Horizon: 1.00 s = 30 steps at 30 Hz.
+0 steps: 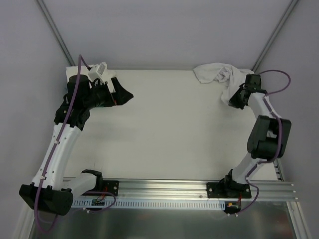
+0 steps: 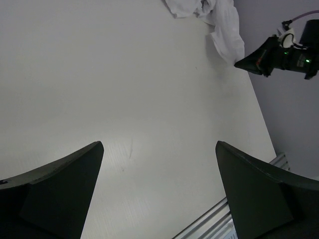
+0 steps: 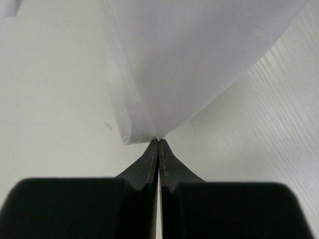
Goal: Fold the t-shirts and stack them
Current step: Grab crumpled tshirt from the corner of the board with the right arm
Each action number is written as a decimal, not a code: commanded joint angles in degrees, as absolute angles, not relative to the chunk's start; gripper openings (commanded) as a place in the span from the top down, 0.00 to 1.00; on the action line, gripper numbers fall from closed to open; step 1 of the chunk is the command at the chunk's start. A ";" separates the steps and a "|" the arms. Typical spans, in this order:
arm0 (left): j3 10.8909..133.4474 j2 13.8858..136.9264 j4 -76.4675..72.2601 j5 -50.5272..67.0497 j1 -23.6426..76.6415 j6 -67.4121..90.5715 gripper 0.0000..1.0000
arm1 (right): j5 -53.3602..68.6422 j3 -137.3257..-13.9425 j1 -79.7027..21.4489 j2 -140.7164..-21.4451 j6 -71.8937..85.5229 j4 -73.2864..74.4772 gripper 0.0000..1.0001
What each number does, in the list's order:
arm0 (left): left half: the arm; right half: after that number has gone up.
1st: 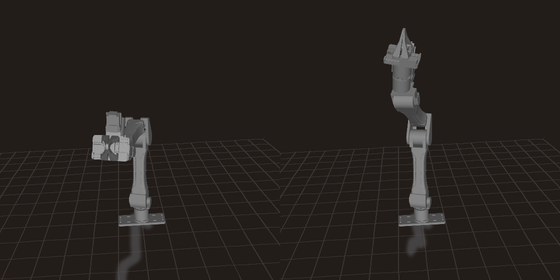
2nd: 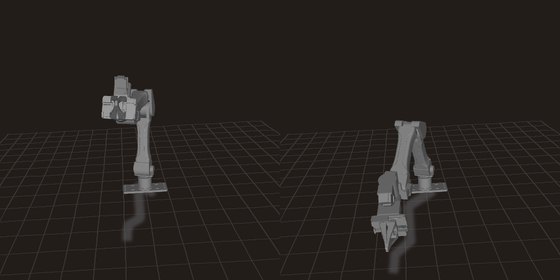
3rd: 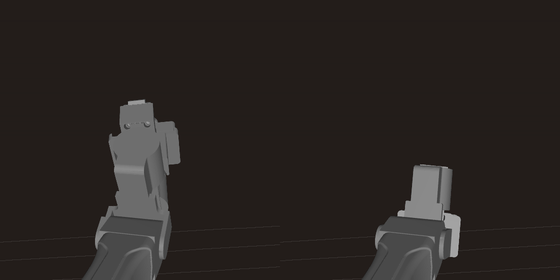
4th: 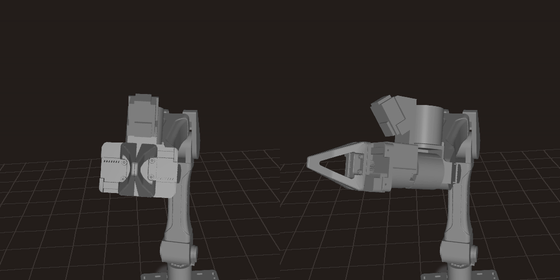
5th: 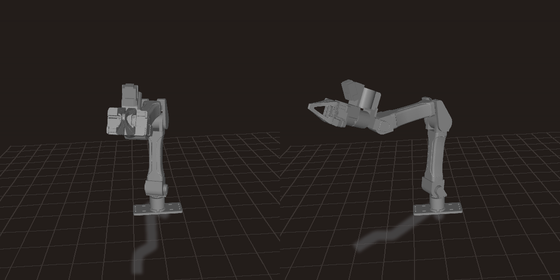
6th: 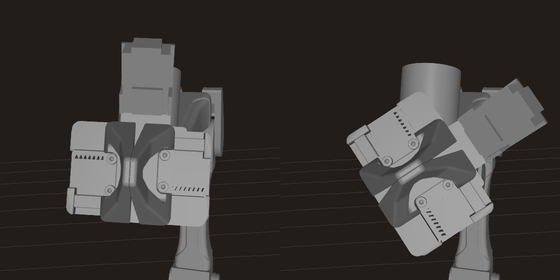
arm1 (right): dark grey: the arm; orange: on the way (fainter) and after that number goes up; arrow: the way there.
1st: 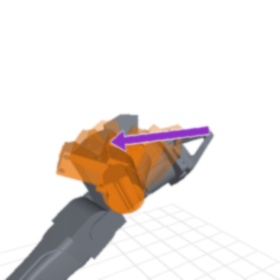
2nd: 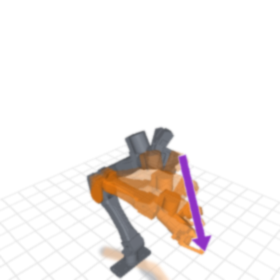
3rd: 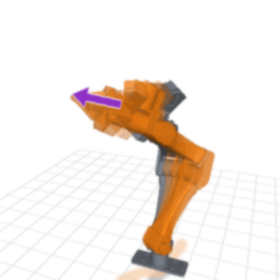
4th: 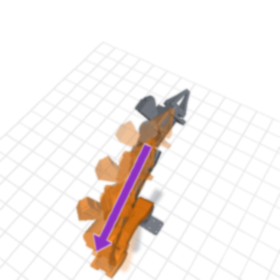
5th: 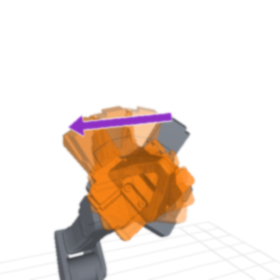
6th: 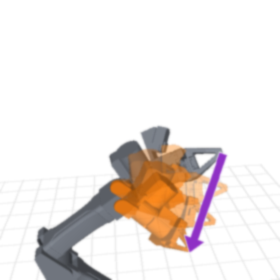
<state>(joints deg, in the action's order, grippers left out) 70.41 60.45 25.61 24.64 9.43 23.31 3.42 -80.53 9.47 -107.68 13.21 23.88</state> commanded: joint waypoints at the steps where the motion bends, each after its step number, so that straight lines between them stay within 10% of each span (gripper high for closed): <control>1: 68.21 63.19 19.17 28.56 9.93 22.15 0.01 | 1.77 -71.67 9.05 -91.70 12.92 25.83 0.99; 15: 70.23 73.21 11.97 36.28 10.02 19.93 0.01 | -7.21 -59.84 9.58 -43.89 8.97 57.20 0.99; 30: 73.73 90.25 3.16 45.00 23.81 22.50 0.01 | 6.33 -83.31 10.28 -53.34 8.70 56.07 0.99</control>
